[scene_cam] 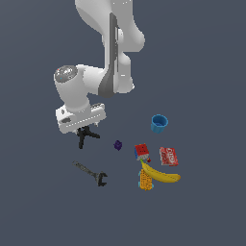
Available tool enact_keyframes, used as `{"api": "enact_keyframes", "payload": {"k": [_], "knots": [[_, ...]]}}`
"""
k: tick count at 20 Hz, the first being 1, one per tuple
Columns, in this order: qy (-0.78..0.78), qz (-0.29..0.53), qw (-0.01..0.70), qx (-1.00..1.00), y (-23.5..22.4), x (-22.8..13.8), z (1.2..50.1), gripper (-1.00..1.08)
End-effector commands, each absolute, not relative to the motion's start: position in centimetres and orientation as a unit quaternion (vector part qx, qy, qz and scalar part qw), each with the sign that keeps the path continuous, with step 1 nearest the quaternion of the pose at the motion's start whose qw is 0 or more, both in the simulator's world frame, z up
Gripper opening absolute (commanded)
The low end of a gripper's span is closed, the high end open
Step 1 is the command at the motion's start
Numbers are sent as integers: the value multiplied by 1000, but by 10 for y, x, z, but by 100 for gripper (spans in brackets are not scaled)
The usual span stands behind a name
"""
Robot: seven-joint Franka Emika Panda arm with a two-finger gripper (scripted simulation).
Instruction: Pick up a designated object from a clutter of objects.
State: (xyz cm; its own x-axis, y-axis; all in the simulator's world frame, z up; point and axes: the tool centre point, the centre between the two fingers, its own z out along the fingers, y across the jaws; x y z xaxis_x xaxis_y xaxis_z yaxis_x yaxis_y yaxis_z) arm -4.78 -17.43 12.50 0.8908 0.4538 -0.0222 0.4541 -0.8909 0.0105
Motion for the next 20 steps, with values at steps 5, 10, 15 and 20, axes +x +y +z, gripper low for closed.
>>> {"api": "enact_keyframes", "payload": {"k": [5, 10, 15, 20], "knots": [[274, -5, 4, 962, -201, -70, 93, 100], [293, -2, 1, 956, -212, -82, 78, 100], [303, 0, 0, 953, -217, -89, 71, 100], [303, 0, 0, 953, -218, -89, 70, 100]]}}
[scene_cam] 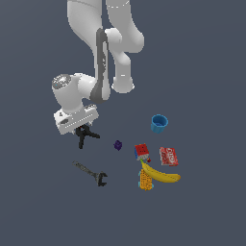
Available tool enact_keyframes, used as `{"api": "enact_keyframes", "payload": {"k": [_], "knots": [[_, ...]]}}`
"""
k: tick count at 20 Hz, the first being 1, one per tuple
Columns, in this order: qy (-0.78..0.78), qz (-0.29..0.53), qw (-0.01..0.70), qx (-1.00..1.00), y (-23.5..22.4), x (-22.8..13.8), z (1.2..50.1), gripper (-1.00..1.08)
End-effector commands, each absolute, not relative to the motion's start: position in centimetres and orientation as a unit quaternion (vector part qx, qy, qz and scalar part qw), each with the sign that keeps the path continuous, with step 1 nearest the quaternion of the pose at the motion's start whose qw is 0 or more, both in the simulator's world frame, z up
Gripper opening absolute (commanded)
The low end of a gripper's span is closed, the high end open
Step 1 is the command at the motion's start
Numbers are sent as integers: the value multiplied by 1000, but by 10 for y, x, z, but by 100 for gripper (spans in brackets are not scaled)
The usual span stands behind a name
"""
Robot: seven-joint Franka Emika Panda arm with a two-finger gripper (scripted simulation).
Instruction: Pick up a designated object from a clutter of objects.
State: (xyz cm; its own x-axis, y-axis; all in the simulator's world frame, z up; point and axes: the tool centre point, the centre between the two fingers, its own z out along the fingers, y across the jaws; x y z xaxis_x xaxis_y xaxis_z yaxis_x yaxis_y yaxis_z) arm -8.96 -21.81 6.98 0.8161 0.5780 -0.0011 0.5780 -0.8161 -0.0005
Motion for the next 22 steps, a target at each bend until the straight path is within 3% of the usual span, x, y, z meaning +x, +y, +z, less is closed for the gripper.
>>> {"api": "enact_keyframes", "payload": {"k": [1, 18, 19, 22], "knots": [[-303, 0, 0, -953, -218, -90, 69, 100], [-305, 0, 0, -952, -218, -90, 19, 100], [-305, 0, 0, -952, -218, -90, 19, -100], [-305, 0, 0, -952, -218, -90, 19, -100]]}}
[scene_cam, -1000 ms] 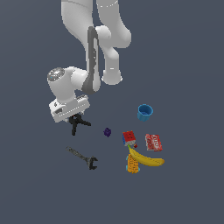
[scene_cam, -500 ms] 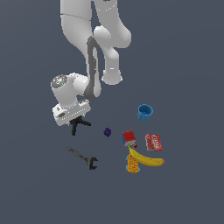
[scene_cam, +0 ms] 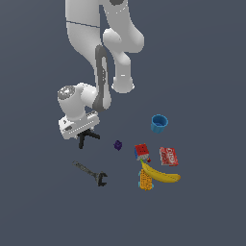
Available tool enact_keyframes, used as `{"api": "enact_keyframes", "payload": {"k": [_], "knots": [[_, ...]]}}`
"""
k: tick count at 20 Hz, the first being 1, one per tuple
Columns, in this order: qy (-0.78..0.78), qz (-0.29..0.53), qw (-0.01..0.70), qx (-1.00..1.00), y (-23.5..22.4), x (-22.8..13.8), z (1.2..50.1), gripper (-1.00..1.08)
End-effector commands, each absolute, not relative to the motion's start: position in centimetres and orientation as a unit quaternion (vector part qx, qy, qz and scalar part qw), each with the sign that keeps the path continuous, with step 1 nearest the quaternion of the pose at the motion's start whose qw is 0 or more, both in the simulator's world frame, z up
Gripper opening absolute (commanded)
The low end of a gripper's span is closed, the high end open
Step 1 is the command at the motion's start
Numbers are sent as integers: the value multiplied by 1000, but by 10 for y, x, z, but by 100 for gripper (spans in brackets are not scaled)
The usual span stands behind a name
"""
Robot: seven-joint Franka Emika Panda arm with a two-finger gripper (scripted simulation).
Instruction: Pick up a designated object from a clutter of objects.
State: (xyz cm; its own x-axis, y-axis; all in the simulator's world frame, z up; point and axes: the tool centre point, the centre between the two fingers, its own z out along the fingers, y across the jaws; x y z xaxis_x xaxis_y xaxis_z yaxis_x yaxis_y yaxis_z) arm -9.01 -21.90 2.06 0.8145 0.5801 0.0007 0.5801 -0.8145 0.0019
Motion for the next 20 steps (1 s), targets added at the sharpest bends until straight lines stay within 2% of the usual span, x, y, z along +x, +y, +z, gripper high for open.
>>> {"api": "enact_keyframes", "payload": {"k": [1, 12, 20], "knots": [[305, 0, 0, 952, -218, -90, 19, -100], [305, 2, 3, 952, -220, -89, 28, -100], [305, 2, 3, 952, -218, -93, 59, -100]]}}
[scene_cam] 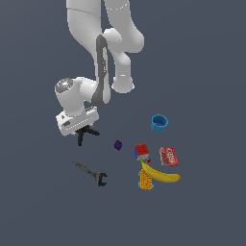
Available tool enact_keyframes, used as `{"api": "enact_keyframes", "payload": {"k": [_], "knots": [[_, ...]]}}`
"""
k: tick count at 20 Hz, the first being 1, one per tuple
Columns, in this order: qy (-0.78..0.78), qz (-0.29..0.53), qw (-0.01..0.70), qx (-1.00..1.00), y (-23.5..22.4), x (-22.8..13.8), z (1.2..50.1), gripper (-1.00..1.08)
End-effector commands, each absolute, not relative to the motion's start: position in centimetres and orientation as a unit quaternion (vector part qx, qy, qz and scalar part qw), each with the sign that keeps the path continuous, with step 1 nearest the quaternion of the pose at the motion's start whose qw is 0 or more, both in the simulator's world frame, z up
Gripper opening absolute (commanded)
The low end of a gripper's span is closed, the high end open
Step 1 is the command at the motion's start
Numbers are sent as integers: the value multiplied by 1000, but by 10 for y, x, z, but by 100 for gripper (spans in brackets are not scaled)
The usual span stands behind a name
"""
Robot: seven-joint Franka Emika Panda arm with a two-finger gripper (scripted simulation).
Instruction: Pick up a designated object from a clutter of objects.
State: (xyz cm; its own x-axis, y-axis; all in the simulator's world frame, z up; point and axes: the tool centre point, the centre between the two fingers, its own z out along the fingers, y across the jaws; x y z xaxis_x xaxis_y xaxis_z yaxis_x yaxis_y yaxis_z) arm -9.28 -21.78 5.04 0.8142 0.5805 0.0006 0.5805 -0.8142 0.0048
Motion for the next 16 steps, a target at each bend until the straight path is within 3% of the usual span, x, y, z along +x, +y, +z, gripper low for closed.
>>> {"api": "enact_keyframes", "payload": {"k": [1, 16], "knots": [[305, 2, 3, 952, -217, -94, 65, -100], [306, 2, 1, 952, -207, -108, 194, -100]]}}
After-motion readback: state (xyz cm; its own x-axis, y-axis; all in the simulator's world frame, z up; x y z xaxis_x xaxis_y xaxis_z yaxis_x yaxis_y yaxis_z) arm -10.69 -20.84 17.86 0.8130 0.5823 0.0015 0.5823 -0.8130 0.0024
